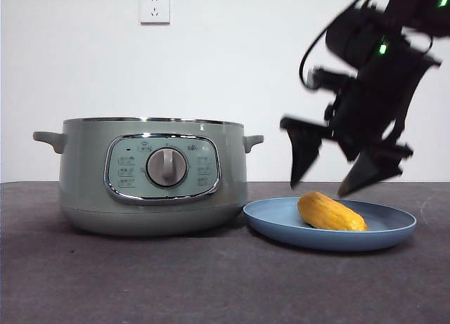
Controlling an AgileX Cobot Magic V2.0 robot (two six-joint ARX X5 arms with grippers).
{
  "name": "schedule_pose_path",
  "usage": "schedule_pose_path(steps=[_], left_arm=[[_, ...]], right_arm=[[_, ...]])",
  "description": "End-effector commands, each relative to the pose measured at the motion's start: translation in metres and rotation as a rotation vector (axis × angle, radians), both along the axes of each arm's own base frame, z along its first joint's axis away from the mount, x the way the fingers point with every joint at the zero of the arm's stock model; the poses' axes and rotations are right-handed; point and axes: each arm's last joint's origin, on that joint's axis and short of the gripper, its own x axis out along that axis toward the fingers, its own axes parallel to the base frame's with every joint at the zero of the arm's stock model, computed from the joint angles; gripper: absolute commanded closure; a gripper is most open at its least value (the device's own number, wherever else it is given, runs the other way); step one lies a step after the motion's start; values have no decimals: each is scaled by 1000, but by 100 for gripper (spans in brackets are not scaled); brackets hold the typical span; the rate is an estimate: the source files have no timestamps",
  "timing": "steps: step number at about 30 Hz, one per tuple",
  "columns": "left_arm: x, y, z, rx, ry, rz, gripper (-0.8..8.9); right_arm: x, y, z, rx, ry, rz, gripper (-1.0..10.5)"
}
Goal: Take the corn out from the steamer,put the corn on the plate,close the lid
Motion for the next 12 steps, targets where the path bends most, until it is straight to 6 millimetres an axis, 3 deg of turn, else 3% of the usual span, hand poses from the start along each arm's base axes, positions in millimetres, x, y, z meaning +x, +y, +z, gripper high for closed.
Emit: schedule_pose_path(steps=[1,6,12], left_arm=[[13,-5,7,-2,-56,-10,822],[49,-19,1,25,-30,-22,822],[100,-40,-16,54,15,-54,822]], right_arm=[[-10,-4,23,17,-53,2,310],[-38,-16,68,51,-132,3,312],[-87,-37,120,80,-261,22,312]])
